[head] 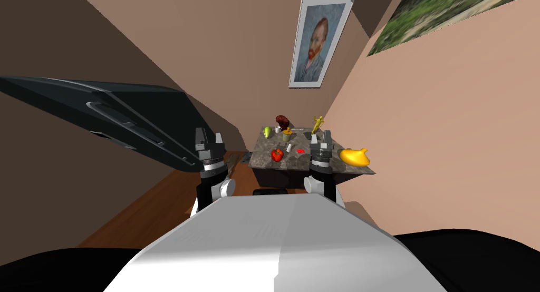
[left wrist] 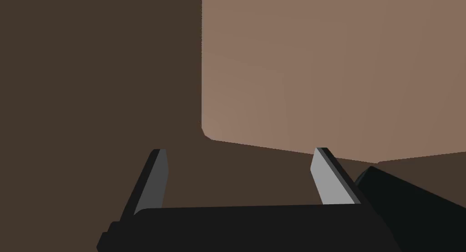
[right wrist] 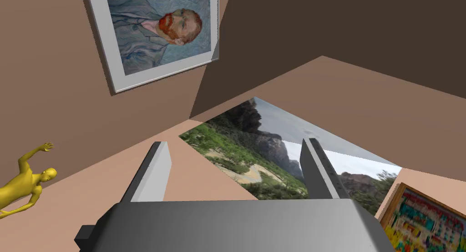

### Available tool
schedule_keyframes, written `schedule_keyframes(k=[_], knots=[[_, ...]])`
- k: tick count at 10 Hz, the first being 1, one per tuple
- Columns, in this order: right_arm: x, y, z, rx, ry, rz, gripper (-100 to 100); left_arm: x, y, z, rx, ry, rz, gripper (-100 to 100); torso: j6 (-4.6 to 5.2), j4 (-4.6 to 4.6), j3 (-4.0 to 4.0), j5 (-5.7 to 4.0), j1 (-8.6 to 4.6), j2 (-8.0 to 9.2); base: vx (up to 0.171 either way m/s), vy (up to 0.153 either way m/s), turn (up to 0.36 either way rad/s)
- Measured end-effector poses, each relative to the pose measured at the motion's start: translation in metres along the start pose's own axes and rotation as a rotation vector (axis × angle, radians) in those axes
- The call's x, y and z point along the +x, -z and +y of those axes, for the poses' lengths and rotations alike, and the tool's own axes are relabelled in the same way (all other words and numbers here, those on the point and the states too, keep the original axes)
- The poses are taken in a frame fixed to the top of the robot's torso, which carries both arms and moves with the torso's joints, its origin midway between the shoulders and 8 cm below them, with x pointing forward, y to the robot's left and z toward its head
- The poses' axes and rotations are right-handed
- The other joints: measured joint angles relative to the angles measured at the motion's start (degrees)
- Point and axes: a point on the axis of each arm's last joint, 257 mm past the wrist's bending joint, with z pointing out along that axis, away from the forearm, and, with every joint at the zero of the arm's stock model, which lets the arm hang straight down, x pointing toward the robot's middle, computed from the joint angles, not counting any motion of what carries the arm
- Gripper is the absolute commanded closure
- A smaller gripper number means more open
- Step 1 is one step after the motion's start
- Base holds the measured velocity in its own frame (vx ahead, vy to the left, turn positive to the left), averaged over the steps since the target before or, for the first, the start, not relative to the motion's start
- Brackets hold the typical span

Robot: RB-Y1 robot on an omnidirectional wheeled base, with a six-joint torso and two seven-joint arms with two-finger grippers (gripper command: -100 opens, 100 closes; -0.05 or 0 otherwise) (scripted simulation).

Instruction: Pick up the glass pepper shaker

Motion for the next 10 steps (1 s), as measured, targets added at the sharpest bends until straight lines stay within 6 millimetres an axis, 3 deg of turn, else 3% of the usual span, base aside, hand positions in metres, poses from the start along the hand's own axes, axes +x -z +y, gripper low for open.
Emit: schedule_keyframes(k=[3,10], knots=[[0.010,-0.002,-0.012,0.016,0.043,0.067,-100,0.000,0.000,0.000,0.000,0.000,0.000,0,0.00,0.04,0.10,-0.01,-0.03,0.18,-0.055,-0.005,0.007],[0.025,-0.009,-0.065,0.078,0.196,0.180,-100,0.000,0.000,0.000,0.000,0.000,0.000,0,0.00,0.07,0.18,-0.02,-0.06,0.31,-0.104,-0.014,0.018]])
